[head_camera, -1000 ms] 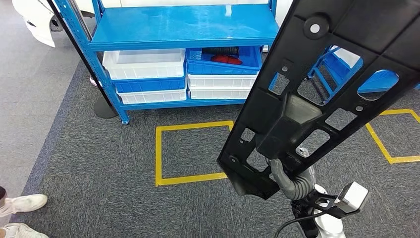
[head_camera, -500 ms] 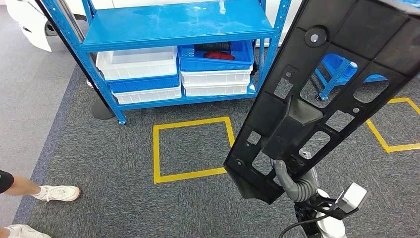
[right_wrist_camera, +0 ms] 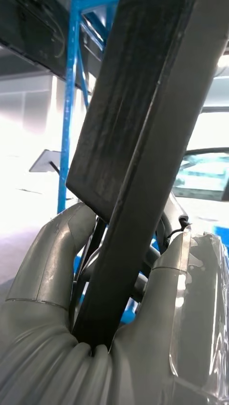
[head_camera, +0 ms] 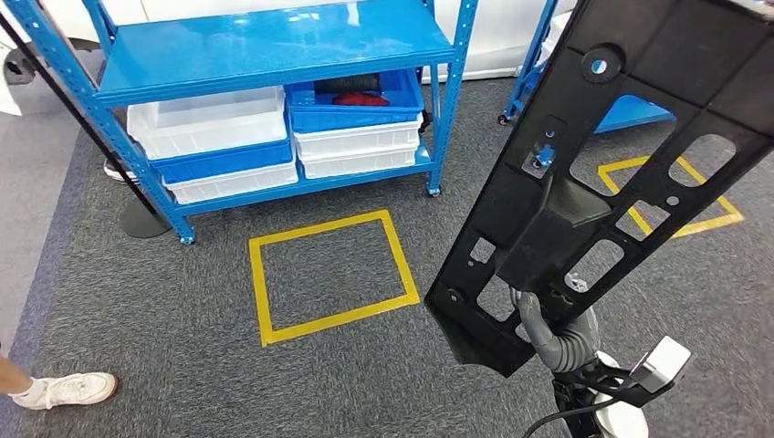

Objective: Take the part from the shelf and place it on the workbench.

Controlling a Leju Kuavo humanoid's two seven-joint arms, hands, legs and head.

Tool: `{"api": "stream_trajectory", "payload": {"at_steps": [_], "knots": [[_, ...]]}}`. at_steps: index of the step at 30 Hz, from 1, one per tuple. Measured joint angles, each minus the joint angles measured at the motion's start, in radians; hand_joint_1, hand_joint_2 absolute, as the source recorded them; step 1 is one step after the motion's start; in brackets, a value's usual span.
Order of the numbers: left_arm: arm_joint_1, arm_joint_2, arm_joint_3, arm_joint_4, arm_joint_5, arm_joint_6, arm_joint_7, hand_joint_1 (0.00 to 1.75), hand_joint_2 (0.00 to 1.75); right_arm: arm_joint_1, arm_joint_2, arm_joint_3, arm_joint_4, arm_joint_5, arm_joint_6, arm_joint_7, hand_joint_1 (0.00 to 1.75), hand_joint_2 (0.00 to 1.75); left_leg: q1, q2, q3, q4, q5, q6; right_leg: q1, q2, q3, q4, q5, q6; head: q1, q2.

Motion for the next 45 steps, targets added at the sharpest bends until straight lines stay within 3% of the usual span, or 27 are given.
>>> {"api": "stream_trajectory", "payload": {"at_steps": [2,4,6,7,9,10,12,14,15,16,17,19,21,23,25,27,29,31,32,33,35,37,38,40,42,44,45], "knots": [[0.005,-0.003,0.002,0.000,0.002,-0.003,0.011,0.00,1.75,0.001,0.000,-0.002,-0.002,0.004,0.001,0.006,1.75,1.75,-0.003,0.026,-0.006,0.004,0.001,0.000,-0.001,-0.005,0.000,0.027,0.002,0.004,0.000,0.000],[0.008,-0.007,0.003,0.000,0.003,-0.005,0.018,0.00,1.75,0.002,0.000,-0.005,-0.005,0.006,0.002,0.007,1.75,1.75,-0.004,0.048,-0.009,0.010,0.000,-0.003,0.000,-0.028,0.081,-0.101,0.057,0.001,0.000,0.000],[0.010,-0.011,0.004,0.000,0.003,-0.006,0.022,0.00,1.75,0.001,0.000,-0.008,-0.009,0.006,0.002,0.007,1.75,1.75,-0.009,0.064,-0.010,0.016,-0.004,-0.011,0.007,-0.065,0.151,-0.226,0.089,-0.012,0.000,0.000],[0.010,-0.012,0.004,0.000,0.003,-0.006,0.024,0.00,1.75,0.000,0.000,-0.010,-0.010,0.006,0.002,0.007,1.75,1.75,-0.011,0.071,-0.011,0.018,-0.005,-0.017,0.012,-0.075,0.162,-0.252,0.090,-0.020,0.000,0.000],[0.012,-0.013,0.004,0.000,0.003,-0.008,0.030,0.00,1.75,0.001,-0.001,-0.012,-0.013,0.006,0.002,0.007,1.75,1.75,-0.013,0.086,-0.010,0.019,-0.005,-0.027,0.015,-0.061,0.156,-0.255,0.092,-0.033,0.000,0.000],[0.012,-0.013,0.004,0.000,0.002,-0.011,0.034,0.00,1.75,0.002,-0.001,-0.013,-0.015,0.007,0.001,0.007,1.75,1.75,-0.011,0.085,-0.011,0.021,-0.009,-0.033,0.013,-0.051,0.154,-0.257,0.096,-0.039,0.000,0.000],[0.013,-0.014,0.004,0.000,-0.002,-0.018,0.042,0.00,1.75,0.004,-0.001,-0.014,-0.021,0.009,0.000,0.007,1.75,1.75,-0.008,0.048,-0.029,0.067,-0.046,-0.044,0.008,-0.033,0.150,-0.262,0.104,-0.053,0.000,0.000],[0.014,-0.015,0.005,0.000,-0.002,-0.021,0.043,0.00,1.75,0.006,-0.001,-0.014,-0.031,0.009,-0.002,0.007,1.75,1.75,-0.006,0.003,-0.083,0.195,-0.120,-0.048,0.008,-0.014,0.143,-0.263,0.110,-0.061,0.000,0.000],[0.013,-0.015,0.005,0.000,-0.001,-0.021,0.043,0.00,1.75,0.008,-0.001,-0.014,-0.035,0.009,-0.002,0.008,1.75,1.75,-0.006,-0.005,-0.112,0.267,-0.150,-0.048,0.008,-0.003,0.141,-0.262,0.112,-0.063,0.000,0.000],[0.012,-0.016,0.005,0.000,0.000,-0.021,0.042,0.00,1.75,0.009,0.000,-0.014,-0.038,0.009,-0.002,0.009,1.75,1.75,-0.006,-0.008,-0.130,0.314,-0.163,-0.048,0.009,0.009,0.139,-0.262,0.114,-0.064,0.000,0.000],[0.011,-0.016,0.005,0.000,0.000,-0.021,0.043,0.00,1.75,0.011,0.000,-0.014,-0.040,0.009,-0.002,0.010,1.75,1.75,-0.006,-0.009,-0.129,0.321,-0.153,-0.046,0.010,0.023,0.139,-0.261,0.115,-0.063,0.000,0.000],[0.012,-0.017,0.006,0.000,-0.001,-0.021,0.044,0.00,1.75,0.014,0.000,-0.014,-0.044,0.009,-0.002,0.012,1.75,1.75,-0.006,-0.023,-0.076,0.215,-0.084,-0.040,0.010,0.051,0.140,-0.257,0.116,-0.062,0.000,0.000],[0.015,-0.017,0.006,0.000,-0.001,-0.021,0.044,0.00,1.75,0.014,0.000,-0.014,-0.049,0.009,-0.002,0.012,1.75,1.75,-0.004,-0.064,-0.016,0.080,-0.032,-0.032,0.011,0.077,0.137,-0.252,0.117,-0.055,0.000,0.000],[0.016,-0.017,0.006,0.000,-0.001,-0.021,0.044,0.00,1.75,0.015,-0.001,-0.015,-0.053,0.009,-0.002,0.014,1.75,1.75,-0.005,-0.085,0.003,0.028,-0.026,-0.027,0.009,0.098,0.126,-0.249,0.123,-0.042,0.000,0.000],[0.014,-0.019,0.006,0.000,0.001,-0.019,0.039,0.00,1.75,0.019,-0.001,-0.016,-0.057,0.008,-0.001,0.017,1.75,1.75,-0.003,-0.067,0.004,0.018,-0.019,-0.018,0.007,0.109,0.116,-0.251,0.131,-0.028,0.000,0.000],[0.015,-0.023,0.006,0.000,0.004,-0.015,0.031,0.00,1.75,0.021,-0.001,-0.021,-0.061,0.006,0.000,0.021,1.75,1.75,0.001,-0.044,0.005,0.006,-0.009,-0.005,0.009,0.067,0.098,-0.220,0.108,-0.019,0.000,0.000],[0.017,-0.025,0.007,0.000,0.006,-0.013,0.025,0.00,1.75,0.019,-0.001,-0.024,-0.063,0.005,0.000,0.022,1.75,1.75,-0.001,-0.018,0.002,0.001,-0.004,0.002,0.009,0.013,0.045,-0.107,0.043,-0.010,0.000,0.000],[0.020,-0.026,0.007,0.000,0.008,-0.014,0.024,0.00,1.75,0.018,-0.001,-0.024,-0.063,0.004,0.002,0.025,1.75,1.75,-0.003,0.009,-0.002,0.002,-0.004,0.003,0.003,-0.001,-0.012,0.017,-0.006,-0.001,0.000,0.000],[0.020,-0.026,0.008,0.000,0.009,-0.015,0.024,0.00,1.75,0.019,-0.001,-0.024,-0.063,0.004,0.003,0.027,1.75,1.75,-0.003,0.022,-0.002,0.002,-0.004,0.002,0.001,-0.003,-0.019,0.037,-0.005,0.003,0.000,0.000],[0.019,-0.027,0.008,0.000,0.010,-0.016,0.024,0.00,1.75,0.018,-0.001,-0.024,-0.063,0.004,0.003,0.030,1.75,1.75,-0.003,0.034,-0.002,0.003,-0.005,0.001,-0.001,-0.008,-0.003,0.013,0.015,0.005,0.000,0.000],[0.018,-0.031,0.010,0.000,0.014,-0.015,0.022,0.00,1.75,0.013,-0.001,-0.024,-0.063,0.004,0.005,0.038,1.75,1.75,-0.004,0.056,0.000,0.007,-0.009,-0.006,-0.002,-0.042,0.077,-0.126,0.074,0.004,0.000,0.000],[0.017,-0.032,0.014,0.000,0.017,-0.012,0.019,0.00,1.75,0.008,-0.002,-0.024,-0.064,0.003,0.009,0.043,1.75,1.75,-0.009,0.072,0.001,0.013,-0.016,-0.017,0.005,-0.073,0.134,-0.234,0.103,-0.009,0.000,0.000],[0.017,-0.032,0.016,0.000,0.019,-0.011,0.017,0.00,1.75,0.007,-0.002,-0.024,-0.064,0.002,0.011,0.044,1.75,1.75,-0.011,0.079,0.002,0.015,-0.018,-0.023,0.009,-0.077,0.139,-0.248,0.101,-0.017,0.000,0.000],[0.016,-0.032,0.020,0.000,0.021,-0.009,0.017,0.00,1.75,0.006,-0.002,-0.024,-0.064,0.000,0.015,0.045,1.75,1.75,-0.012,0.093,0.004,0.015,-0.022,-0.034,0.012,-0.056,0.134,-0.249,0.103,-0.033,0.000,0.000],[0.015,-0.031,0.022,0.000,0.021,-0.011,0.022,0.00,1.75,0.004,-0.001,-0.024,-0.066,-0.001,0.017,0.046,1.75,1.75,-0.008,0.063,-0.005,0.042,-0.046,-0.046,0.009,-0.036,0.133,-0.254,0.108,-0.047,0.000,0.000],[0.016,-0.031,0.023,0.000,0.021,-0.017,0.030,0.00,1.75,-0.001,0.000,-0.024,-0.068,-0.002,0.018,0.049,1.75,1.75,-0.005,0.010,-0.049,0.145,-0.108,-0.051,0.008,-0.016,0.131,-0.256,0.113,-0.058,0.000,0.000],[0.017,-0.031,0.024,0.000,0.020,-0.020,0.032,0.00,1.75,-0.003,0.000,-0.023,-0.069,-0.002,0.017,0.053,1.75,1.75,-0.004,-0.004,-0.082,0.219,-0.142,-0.051,0.010,-0.005,0.129,-0.256,0.114,-0.061,0.000,0.000]]}}
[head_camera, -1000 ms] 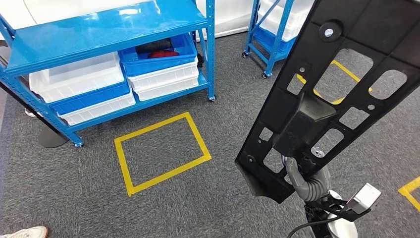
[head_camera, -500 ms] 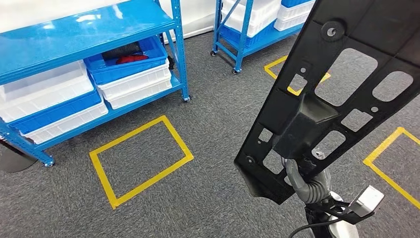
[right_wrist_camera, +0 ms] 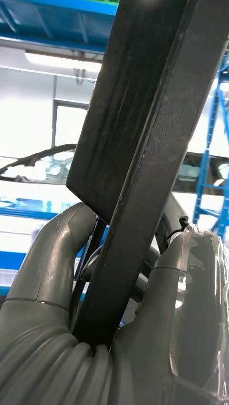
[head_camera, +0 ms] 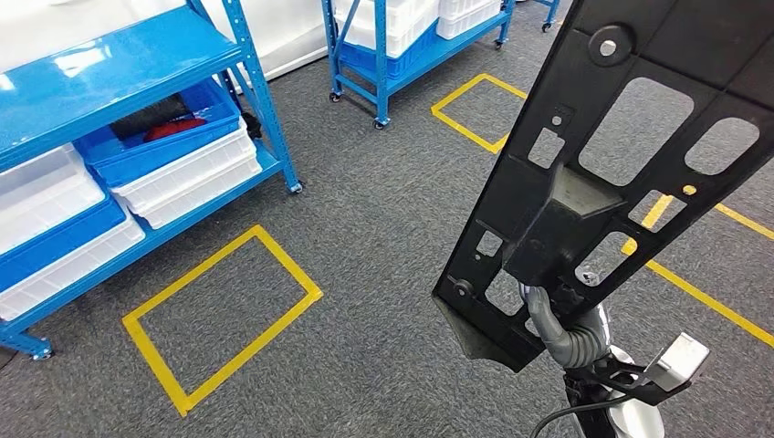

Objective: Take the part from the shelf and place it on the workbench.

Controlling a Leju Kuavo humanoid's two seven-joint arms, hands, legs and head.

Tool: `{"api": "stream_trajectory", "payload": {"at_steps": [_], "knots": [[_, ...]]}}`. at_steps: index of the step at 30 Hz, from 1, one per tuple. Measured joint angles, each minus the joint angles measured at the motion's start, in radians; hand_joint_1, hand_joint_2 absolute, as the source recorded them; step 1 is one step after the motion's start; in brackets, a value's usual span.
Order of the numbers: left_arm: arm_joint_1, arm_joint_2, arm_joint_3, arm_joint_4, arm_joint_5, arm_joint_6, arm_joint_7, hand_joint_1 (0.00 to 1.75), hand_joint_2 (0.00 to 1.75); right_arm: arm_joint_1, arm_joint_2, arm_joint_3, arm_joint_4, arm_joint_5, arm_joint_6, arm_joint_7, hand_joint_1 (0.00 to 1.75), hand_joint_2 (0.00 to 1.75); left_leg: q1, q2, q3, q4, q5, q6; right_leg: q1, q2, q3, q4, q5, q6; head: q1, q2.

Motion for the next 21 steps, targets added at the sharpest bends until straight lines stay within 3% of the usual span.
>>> {"api": "stream_trajectory", "payload": {"at_steps": [1,2,3,4,6,8,10,11,13,15,17,18,19,21], "knots": [[-0.001,0.000,0.001,0.000,-0.001,-0.002,0.001,0.00,1.75,-0.001,0.000,0.000,0.000,0.000,-0.001,0.004,1.75,1.75,0.000,-0.005,-0.028,0.061,-0.021,0.001,0.002,0.012,-0.001,0.001,0.001,-0.002,0.000,0.000],[-0.001,0.000,0.001,0.000,-0.003,-0.003,0.002,0.00,1.75,-0.001,0.000,0.000,0.000,0.000,-0.001,0.009,1.75,1.75,0.000,-0.007,-0.044,0.092,-0.022,0.003,0.004,0.025,-0.002,0.002,0.001,-0.002,0.000,0.000],[-0.003,0.000,0.001,0.000,-0.005,-0.004,0.002,0.00,1.75,-0.001,0.000,0.001,0.000,0.000,-0.002,0.013,1.75,1.75,-0.001,-0.008,-0.040,0.082,-0.003,0.006,0.005,0.039,-0.002,0.004,0.001,-0.002,0.000,0.000],[-0.003,0.000,0.001,0.000,-0.007,-0.003,0.002,0.00,1.75,-0.001,0.000,0.001,0.000,0.000,-0.002,0.016,1.75,1.75,-0.001,-0.012,-0.018,0.032,0.033,0.010,0.006,0.053,-0.001,0.006,0.001,-0.002,0.000,0.000],[0.000,0.001,0.001,0.000,-0.006,0.001,-0.005,0.00,1.75,-0.002,0.000,0.001,0.001,-0.008,0.000,0.018,1.75,1.75,0.000,-0.051,0.041,-0.107,0.100,0.020,0.006,0.080,-0.003,0.009,0.002,0.000,0.000,0.000],[0.003,0.003,0.003,0.000,0.000,0.010,-0.018,0.00,1.75,-0.011,-0.001,0.001,0.006,-0.018,0.004,0.019,1.75,1.75,-0.001,-0.084,0.069,-0.184,0.120,0.025,0.003,0.104,-0.013,0.011,0.007,0.010,0.000,0.000],[0.000,0.005,0.006,0.000,0.011,0.020,-0.029,0.00,1.75,-0.028,-0.002,0.002,0.018,-0.025,0.008,0.018,1.75,1.75,-0.002,-0.075,0.073,-0.197,0.121,0.031,-0.001,0.125,-0.021,0.007,0.016,0.026,0.000,0.000],[-0.002,0.005,0.007,0.000,0.016,0.025,-0.032,0.00,1.75,-0.038,-0.003,0.003,0.027,-0.027,0.010,0.017,1.75,1.75,-0.001,-0.064,0.076,-0.205,0.127,0.036,-0.001,0.118,-0.023,0.008,0.017,0.031,0.000,0.000],[-0.007,0.008,0.012,0.000,0.027,0.035,-0.035,0.00,1.75,-0.069,-0.004,0.008,0.054,-0.032,0.016,0.015,1.75,1.75,0.003,-0.038,0.084,-0.223,0.139,0.048,0.002,0.066,-0.046,0.051,-0.011,0.039,0.000,0.000],[-0.008,0.011,0.020,0.000,0.034,0.040,-0.036,0.00,1.75,-0.101,-0.004,0.019,0.081,-0.037,0.020,0.014,1.75,1.75,0.000,-0.010,0.084,-0.228,0.143,0.054,-0.002,0.014,-0.104,0.170,-0.074,0.046,0.000,0.000],[-0.005,0.015,0.026,0.000,0.038,0.041,-0.035,0.00,1.75,-0.115,-0.004,0.031,0.101,-0.042,0.021,0.019,1.75,1.75,-0.003,0.016,0.083,-0.227,0.141,0.054,-0.010,0.003,-0.152,0.274,-0.110,0.055,0.000,0.000],[-0.004,0.015,0.028,0.000,0.039,0.041,-0.033,0.00,1.75,-0.118,-0.004,0.036,0.109,-0.044,0.022,0.022,1.75,1.75,-0.003,0.028,0.083,-0.227,0.140,0.053,-0.015,0.000,-0.151,0.276,-0.100,0.059,0.000,0.000],[-0.004,0.016,0.029,0.000,0.039,0.040,-0.032,0.00,1.75,-0.123,-0.004,0.040,0.117,-0.045,0.023,0.025,1.75,1.75,-0.002,0.039,0.084,-0.225,0.138,0.050,-0.019,-0.007,-0.126,0.235,-0.072,0.062,0.000,0.000],[-0.004,0.016,0.031,0.000,0.039,0.040,-0.028,0.00,1.75,-0.140,-0.004,0.047,0.132,-0.047,0.027,0.027,1.75,1.75,-0.004,0.059,0.086,-0.218,0.130,0.039,-0.019,-0.045,-0.048,0.093,-0.014,0.063,0.000,0.000]]}}
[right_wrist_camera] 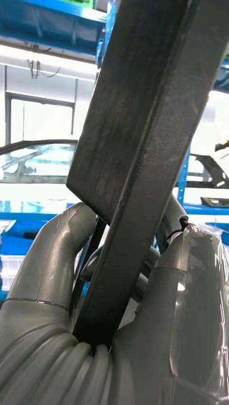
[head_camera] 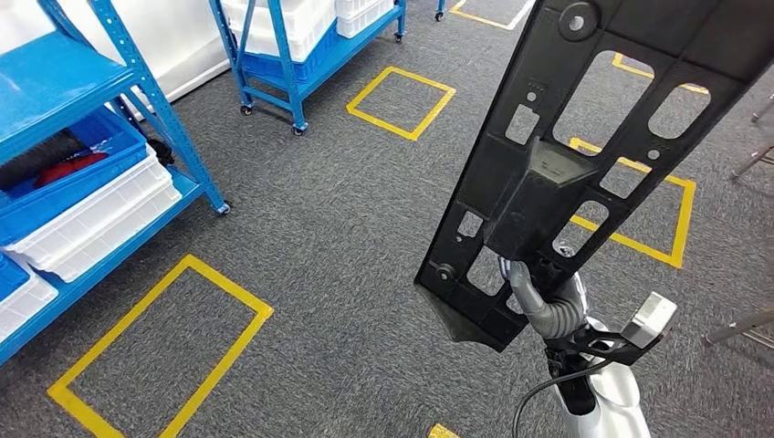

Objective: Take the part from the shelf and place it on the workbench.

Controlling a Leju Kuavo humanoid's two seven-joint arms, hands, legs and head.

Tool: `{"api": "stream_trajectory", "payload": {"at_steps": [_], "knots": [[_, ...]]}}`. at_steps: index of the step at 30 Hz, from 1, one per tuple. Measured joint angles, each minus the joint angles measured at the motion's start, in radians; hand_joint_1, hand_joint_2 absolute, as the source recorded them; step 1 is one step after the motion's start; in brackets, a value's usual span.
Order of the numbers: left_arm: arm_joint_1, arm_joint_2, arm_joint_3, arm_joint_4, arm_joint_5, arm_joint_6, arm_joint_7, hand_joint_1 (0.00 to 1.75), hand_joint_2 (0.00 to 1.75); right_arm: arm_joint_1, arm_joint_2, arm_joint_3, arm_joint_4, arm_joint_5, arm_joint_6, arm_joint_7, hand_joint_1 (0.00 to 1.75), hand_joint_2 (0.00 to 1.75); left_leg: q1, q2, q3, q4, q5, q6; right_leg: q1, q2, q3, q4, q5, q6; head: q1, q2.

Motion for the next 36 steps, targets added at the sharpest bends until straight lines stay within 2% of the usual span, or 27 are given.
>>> {"api": "stream_trajectory", "payload": {"at_steps": [1,2,3,5,7,9,11,15,16,17,19,20,21,23,24,25,27,28,29,30,31,32,34,35,36], "knots": [[0.000,0.000,0.001,0.000,0.000,0.000,0.002,0.00,1.75,-0.010,0.000,0.003,0.008,-0.002,0.003,0.000,1.75,1.75,-0.002,0.008,0.000,0.004,-0.005,-0.007,0.003,-0.015,0.027,-0.053,0.015,-0.005,0.000,0.000],[0.000,0.001,0.002,0.000,0.000,0.000,0.004,0.00,1.75,-0.020,0.000,0.007,0.017,-0.004,0.006,0.000,1.75,1.75,-0.004,0.016,0.001,0.008,-0.009,-0.013,0.008,-0.024,0.040,-0.080,0.017,-0.010,0.000,0.000],[0.000,0.001,0.003,0.000,0.001,0.000,0.006,0.00,1.75,-0.027,-0.001,0.010,0.027,-0.006,0.008,0.000,1.75,1.75,-0.005,0.024,0.002,0.009,-0.011,-0.019,0.013,-0.020,0.039,-0.083,0.013,-0.018,0.000,0.000],[0.000,0.001,0.005,0.000,0.002,-0.004,0.009,0.00,1.75,-0.038,-0.003,0.016,0.044,-0.010,0.009,0.000,1.75,1.75,-0.002,0.034,0.005,0.012,-0.018,-0.030,0.014,0.002,0.036,-0.085,0.015,-0.032,0.000,0.000],[0.000,0.001,0.006,0.000,0.000,-0.008,0.014,0.00,1.75,-0.049,-0.005,0.023,0.056,-0.014,0.007,-0.001,1.75,1.75,0.003,0.000,-0.012,0.057,-0.050,-0.038,0.011,0.022,0.037,-0.090,0.019,-0.046,0.000,0.000],[0.003,0.001,0.006,0.000,-0.006,-0.011,0.022,0.00,1.75,-0.056,-0.005,0.033,0.062,-0.017,0.004,-0.003,1.75,1.75,0.006,-0.049,-0.064,0.170,-0.112,-0.040,0.011,0.041,0.037,-0.091,0.020,-0.056,0.000,0.000],[0.006,0.001,0.007,0.000,-0.008,-0.013,0.027,0.00,1.75,-0.057,-0.005,0.038,0.065,-0.018,0.003,-0.003,1.75,1.75,0.006,-0.061,-0.102,0.250,-0.149,-0.041,0.014,0.051,0.036,-0.091,0.021,-0.059,0.000,0.000],[0.005,0.000,0.007,0.000,-0.009,-0.014,0.028,0.00,1.75,-0.055,-0.005,0.040,0.067,-0.019,0.003,-0.004,1.75,1.75,0.006,-0.062,-0.126,0.299,-0.164,-0.041,0.015,0.060,0.036,-0.091,0.021,-0.059,0.000,0.000],[0.004,0.000,0.007,0.000,-0.012,-0.016,0.033,0.00,1.75,-0.052,-0.005,0.042,0.068,-0.020,0.001,-0.004,1.75,1.75,0.005,-0.064,-0.125,0.289,-0.143,-0.038,0.017,0.073,0.036,-0.090,0.021,-0.059,0.000,0.000],[0.003,0.000,0.007,0.000,-0.016,-0.017,0.039,0.00,1.75,-0.050,-0.005,0.043,0.070,-0.021,-0.002,-0.004,1.75,1.75,0.005,-0.074,-0.109,0.242,-0.103,-0.033,0.018,0.092,0.037,-0.088,0.020,-0.058,0.000,0.000],[0.003,0.000,0.006,0.000,-0.028,-0.020,0.053,0.00,1.75,-0.043,-0.005,0.046,0.073,-0.024,-0.008,-0.004,1.75,1.75,0.007,-0.118,-0.055,0.104,-0.021,-0.022,0.019,0.133,0.035,-0.082,0.020,-0.053,0.000,0.000],[0.004,0.000,0.006,0.000,-0.032,-0.021,0.057,0.00,1.75,-0.038,-0.005,0.047,0.072,-0.025,-0.010,-0.005,1.75,1.75,0.007,-0.137,-0.035,0.056,-0.006,-0.019,0.017,0.146,0.032,-0.081,0.021,-0.048,0.000,0.000],[0.004,0.000,0.005,0.000,-0.036,-0.023,0.059,0.00,1.75,-0.031,-0.006,0.047,0.071,-0.026,-0.012,-0.005,1.75,1.75,0.006,-0.144,-0.028,0.040,-0.009,-0.017,0.015,0.157,0.028,-0.082,0.024,-0.041,0.000,0.000],[0.002,0.000,0.001,0.000,-0.044,-0.026,0.061,0.00,1.75,-0.010,-0.008,0.047,0.064,-0.028,-0.021,-0.007,1.75,1.75,0.007,-0.129,-0.023,0.027,-0.006,-0.008,0.012,0.171,0.023,-0.087,0.030,-0.026,0.000,0.000],[0.001,0.000,-0.003,0.000,-0.048,-0.027,0.061,0.00,1.75,0.001,-0.010,0.047,0.058,-0.030,-0.025,-0.009,1.75,1.75,0.008,-0.118,-0.020,0.019,-0.001,-0.002,0.014,0.156,0.019,-0.081,0.026,-0.022,0.000,0.000],[0.002,0.000,-0.006,0.000,-0.051,-0.028,0.060,0.00,1.75,0.009,-0.012,0.046,0.052,-0.031,-0.029,-0.010,1.75,1.75,0.010,-0.106,-0.018,0.012,0.004,0.005,0.016,0.130,0.008,-0.060,0.012,-0.018,0.000,0.000],[0.006,0.001,-0.009,0.000,-0.053,-0.029,0.057,0.00,1.75,0.021,-0.016,0.046,0.042,-0.035,-0.036,-0.015,1.75,1.75,0.007,-0.078,-0.014,0.005,0.007,0.014,0.018,0.068,-0.044,0.046,-0.047,-0.012,0.000,0.000],[0.008,0.002,-0.010,0.000,-0.054,-0.028,0.055,0.00,1.75,0.029,-0.017,0.046,0.038,-0.038,-0.039,-0.019,1.75,1.75,0.005,-0.064,-0.015,0.005,0.006,0.015,0.016,0.055,-0.078,0.115,-0.078,-0.009,0.000,0.000],[0.009,0.003,-0.010,0.000,-0.054,-0.028,0.051,0.00,1.75,0.039,-0.018,0.046,0.035,-0.041,-0.042,-0.022,1.75,1.75,0.003,-0.051,-0.015,0.005,0.005,0.016,0.014,0.050,-0.105,0.171,-0.096,-0.007,0.000,0.000],[0.010,0.004,-0.011,0.000,-0.055,-0.027,0.046,0.00,1.75,0.051,-0.019,0.045,0.033,-0.044,-0.044,-0.026,1.75,1.75,0.003,-0.038,-0.014,0.006,0.004,0.016,0.013,0.047,-0.115,0.194,-0.097,-0.005,0.000,0.000],[0.011,0.005,-0.011,0.000,-0.055,-0.024,0.040,0.00,1.75,0.061,-0.020,0.044,0.031,-0.046,-0.045,-0.028,1.75,1.75,0.002,-0.025,-0.014,0.007,0.002,0.014,0.012,0.044,-0.104,0.174,-0.078,-0.004,0.000,0.000],[0.011,0.006,-0.011,0.000,-0.055,-0.021,0.031,0.00,1.75,0.068,-0.021,0.043,0.028,-0.048,-0.045,-0.031,1.75,1.75,0.002,-0.014,-0.013,0.008,-0.001,0.012,0.011,0.035,-0.071,0.116,-0.047,-0.003,0.000,0.000],[0.011,0.008,-0.011,0.000,-0.053,-0.012,0.013,0.00,1.75,0.075,-0.021,0.040,0.021,-0.049,-0.043,-0.037,1.75,1.75,-0.001,0.008,-0.009,0.013,-0.008,0.004,0.013,-0.003,0.006,-0.027,0.002,-0.008,0.000,0.000],[0.011,0.009,-0.011,0.000,-0.052,-0.007,0.003,0.00,1.75,0.076,-0.021,0.039,0.017,-0.049,-0.042,-0.039,1.75,1.75,-0.003,0.016,-0.007,0.015,-0.012,-0.002,0.016,-0.016,0.029,-0.070,0.012,-0.013,0.000,0.000],[0.010,0.011,-0.011,0.000,-0.050,-0.003,-0.006,0.00,1.75,0.077,-0.021,0.038,0.014,-0.050,-0.042,-0.041,1.75,1.75,-0.005,0.024,-0.005,0.016,-0.016,-0.008,0.020,-0.022,0.037,-0.087,0.012,-0.019,0.000,0.000]]}}
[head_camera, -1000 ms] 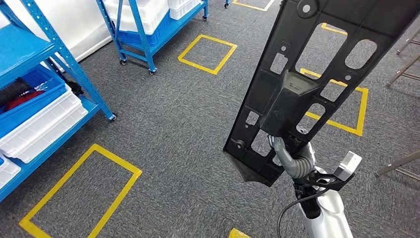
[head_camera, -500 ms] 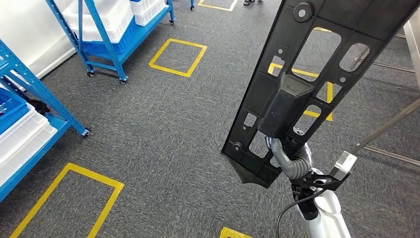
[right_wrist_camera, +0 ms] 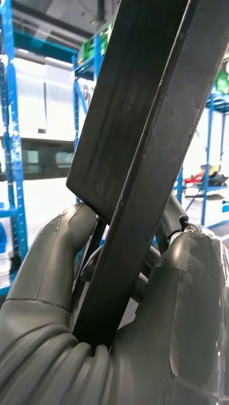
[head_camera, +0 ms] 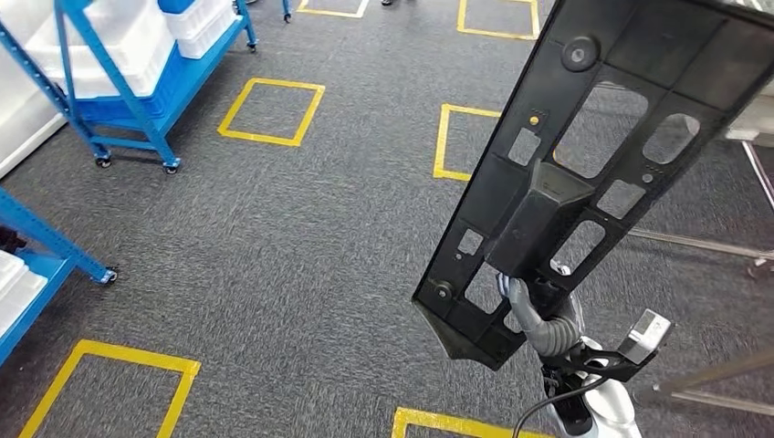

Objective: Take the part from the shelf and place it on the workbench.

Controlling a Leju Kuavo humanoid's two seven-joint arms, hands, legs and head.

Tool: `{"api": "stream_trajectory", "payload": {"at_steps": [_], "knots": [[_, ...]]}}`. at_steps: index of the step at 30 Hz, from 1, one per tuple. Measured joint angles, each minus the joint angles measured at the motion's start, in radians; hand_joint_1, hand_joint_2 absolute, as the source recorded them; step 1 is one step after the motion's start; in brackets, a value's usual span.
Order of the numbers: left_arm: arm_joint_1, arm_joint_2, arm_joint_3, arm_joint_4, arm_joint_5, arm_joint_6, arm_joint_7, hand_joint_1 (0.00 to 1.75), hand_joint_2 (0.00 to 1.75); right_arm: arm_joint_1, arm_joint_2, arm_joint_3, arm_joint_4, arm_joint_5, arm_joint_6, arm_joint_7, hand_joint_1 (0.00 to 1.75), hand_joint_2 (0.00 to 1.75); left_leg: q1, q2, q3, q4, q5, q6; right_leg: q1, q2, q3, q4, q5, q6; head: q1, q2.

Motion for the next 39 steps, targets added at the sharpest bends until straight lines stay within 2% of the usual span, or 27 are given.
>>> {"api": "stream_trajectory", "payload": {"at_steps": [2,4,6,8,9,10,11,13,15,16,17,18,19,20,22,23,24,25,26,28,30,31,33,35,37,38,39], "knots": [[-0.002,0.003,0.000,0.000,0.001,0.005,-0.013,0.00,1.75,0.004,0.000,-0.004,-0.006,0.000,0.001,-0.002,1.75,1.75,0.000,0.014,0.005,-0.001,-0.005,-0.011,0.003,0.020,-0.001,0.000,0.002,-0.014,0.000,0.000],[-0.006,0.006,-0.001,0.000,0.001,0.006,-0.018,0.00,1.75,0.005,0.000,-0.006,-0.012,0.000,0.003,-0.003,1.75,1.75,0.004,-0.012,0.001,0.021,-0.026,-0.022,0.000,0.040,0.001,-0.007,0.006,-0.027,0.000,0.000],[-0.005,0.008,0.000,0.000,0.002,0.006,-0.014,0.00,1.75,0.003,0.002,-0.006,-0.016,0.001,0.006,-0.004,1.75,1.75,0.008,-0.064,-0.042,0.122,-0.086,-0.026,-0.002,0.060,0.003,-0.011,0.009,-0.038,0.000,0.000],[-0.006,0.010,0.000,0.000,0.004,0.006,-0.006,0.00,1.75,0.001,0.005,-0.006,-0.016,0.003,0.009,-0.004,1.75,1.75,0.009,-0.083,-0.106,0.258,-0.142,-0.027,0.001,0.083,0.003,-0.010,0.008,-0.042,0.000,0.000],[-0.008,0.011,0.000,0.000,0.005,0.006,0.000,0.00,1.75,0.001,0.007,-0.006,-0.016,0.005,0.010,-0.004,1.75,1.75,0.009,-0.085,-0.124,0.293,-0.146,-0.026,0.003,0.096,0.003,-0.009,0.008,-0.043,0.000,0.000],[-0.009,0.011,0.000,0.000,0.005,0.006,0.005,0.00,1.75,0.001,0.009,-0.006,-0.016,0.007,0.012,-0.004,1.75,1.75,0.009,-0.087,-0.124,0.287,-0.128,-0.024,0.005,0.109,0.004,-0.008,0.008,-0.043,0.000,0.000],[-0.010,0.012,0.000,0.000,0.005,0.006,0.010,0.00,1.75,0.001,0.011,-0.006,-0.016,0.010,0.013,-0.004,1.75,1.75,0.009,-0.091,-0.107,0.243,-0.093,-0.021,0.005,0.123,0.004,-0.006,0.008,-0.043,0.000,0.000],[-0.007,0.014,0.000,0.000,0.006,0.006,0.018,0.00,1.75,-0.001,0.014,-0.006,-0.016,0.011,0.014,-0.005,1.75,1.75,0.009,-0.124,-0.052,0.111,-0.021,-0.012,0.006,0.150,0.003,-0.001,0.007,-0.040,0.000,0.000],[-0.004,0.016,0.000,0.000,0.007,0.006,0.027,0.00,1.75,-0.004,0.017,-0.006,-0.016,0.012,0.014,-0.006,1.75,1.75,0.009,-0.154,-0.021,0.030,0.002,-0.006,0.004,0.174,-0.006,0.003,0.010,-0.030,0.000,0.000],[-0.003,0.017,0.000,0.000,0.007,0.006,0.033,0.00,1.75,-0.005,0.017,-0.006,-0.016,0.013,0.014,-0.007,1.75,1.75,0.007,-0.156,-0.017,0.019,-0.002,-0.003,0.003,0.184,-0.010,0.003,0.013,-0.023,0.000,0.000],[-0.003,0.018,0.000,0.000,0.007,0.006,0.039,0.00,1.75,-0.004,0.018,-0.006,-0.016,0.014,0.014,-0.008,1.75,1.75,0.006,-0.148,-0.014,0.012,-0.001,0.001,0.001,0.195,-0.013,0.000,0.017,-0.016,0.000,0.000],[-0.003,0.018,0.000,0.000,0.006,0.006,0.044,0.00,1.75,-0.001,0.019,-0.007,-0.016,0.015,0.014,-0.009,1.75,1.75,0.007,-0.138,-0.010,0.006,0.004,0.007,0.000,0.193,-0.015,0.001,0.016,-0.010,0.000,0.000],[-0.003,0.017,0.000,0.000,0.005,0.006,0.048,0.00,1.75,0.002,0.020,-0.008,-0.017,0.018,0.014,-0.011,1.75,1.75,0.008,-0.127,-0.007,-0.002,0.009,0.014,0.001,0.175,-0.020,0.011,0.008,-0.005,0.000,0.000],[-0.003,0.016,0.000,0.000,0.004,0.006,0.051,0.00,1.75,0.004,0.021,-0.009,-0.018,0.022,0.013,-0.013,1.75,1.75,0.009,-0.116,-0.004,-0.010,0.014,0.021,0.003,0.148,-0.034,0.040,-0.011,-0.001,0.000,0.000],[0.001,0.015,0.000,0.000,0.002,0.007,0.053,0.00,1.75,0.009,0.026,-0.012,-0.022,0.031,0.012,-0.015,1.75,1.75,0.006,-0.092,-0.002,-0.017,0.017,0.028,0.002,0.091,-0.087,0.151,-0.071,0.006,0.000,0.000],[0.004,0.015,0.000,0.000,0.003,0.007,0.054,0.00,1.75,0.013,0.029,-0.014,-0.024,0.036,0.013,-0.015,1.75,1.75,0.005,-0.078,-0.002,-0.016,0.016,0.030,-0.001,0.079,-0.117,0.213,-0.097,0.010,0.000,0.000],[0.007,0.015,0.000,0.000,0.003,0.008,0.053,0.00,1.75,0.019,0.031,-0.015,-0.025,0.040,0.013,-0.015,1.75,1.75,0.004,-0.065,-0.002,-0.016,0.014,0.029,-0.004,0.073,-0.136,0.253,-0.107,0.013,0.000,0.000],[0.008,0.014,0.000,0.000,0.003,0.009,0.051,0.00,1.75,0.025,0.033,-0.017,-0.027,0.043,0.014,-0.015,1.75,1.75,0.003,-0.052,-0.002,-0.015,0.012,0.028,-0.008,0.069,-0.138,0.259,-0.100,0.016,0.000,0.000],[0.008,0.014,0.000,0.000,0.003,0.011,0.048,0.00,1.75,0.030,0.034,-0.019,-0.030,0.046,0.014,-0.014,1.75,1.75,0.003,-0.040,-0.001,-0.014,0.010,0.026,-0.010,0.062,-0.120,0.226,-0.076,0.019,0.000,0.000],[0.007,0.013,0.000,0.000,0.005,0.014,0.041,0.00,1.75,0.034,0.035,-0.022,-0.037,0.051,0.015,-0.014,1.75,1.75,0.002,-0.019,0.004,-0.010,0.001,0.018,-0.010,0.024,-0.047,0.095,-0.019,0.019,0.000,0.000],[0.006,0.012,0.000,0.000,0.007,0.019,0.038,0.00,1.75,0.035,0.038,-0.024,-0.046,0.056,0.015,-0.014,1.75,1.75,-0.003,-0.001,0.010,-0.004,-0.009,0.006,-0.003,-0.004,-0.003,0.011,0.002,0.008,0.000,0.000],[0.005,0.012,0.000,0.000,0.007,0.021,0.038,0.00,1.75,0.036,0.039,-0.026,-0.048,0.057,0.015,-0.014,1.75,1.75,-0.005,0.008,0.012,-0.003,-0.012,0.001,0.001,-0.005,0.000,0.002,-0.001,0.001,0.000,0.000],[0.002,0.010,0.000,0.000,0.008,0.023,0.039,0.00,1.75,0.038,0.040,-0.033,-0.051,0.059,0.015,-0.014,1.75,1.75,-0.004,0.020,0.016,-0.001,-0.018,-0.009,0.001,0.019,-0.002,0.000,0.001,-0.012,0.000,0.000],[-0.002,0.008,0.001,0.000,0.009,0.022,0.043,0.00,1.75,0.035,0.042,-0.039,-0.055,0.060,0.015,-0.014,1.75,1.75,0.002,-0.016,0.002,0.038,-0.048,-0.018,-0.003,0.040,0.000,-0.005,0.004,-0.024,0.000,0.000],[-0.004,0.006,0.001,0.000,0.011,0.021,0.047,0.00,1.75,0.029,0.046,-0.041,-0.058,0.062,0.015,-0.014,1.75,1.75,0.006,-0.068,-0.051,0.157,-0.110,-0.023,-0.004,0.061,0.001,-0.007,0.006,-0.033,0.000,0.000],[-0.006,0.004,0.002,0.000,0.012,0.019,0.050,0.00,1.75,0.027,0.048,-0.042,-0.058,0.064,0.015,-0.013,1.75,1.75,0.007,-0.079,-0.086,0.231,-0.141,-0.024,-0.002,0.073,0.001,-0.007,0.006,-0.036,0.000,0.000],[-0.010,0.004,0.002,0.000,0.013,0.018,0.053,0.00,1.75,0.026,0.049,-0.042,-0.058,0.066,0.015,-0.012,1.75,1.75,0.007,-0.082,-0.113,0.285,-0.156,-0.024,-0.001,0.085,0.001,-0.006,0.006,-0.036,0.000,0.000]]}}
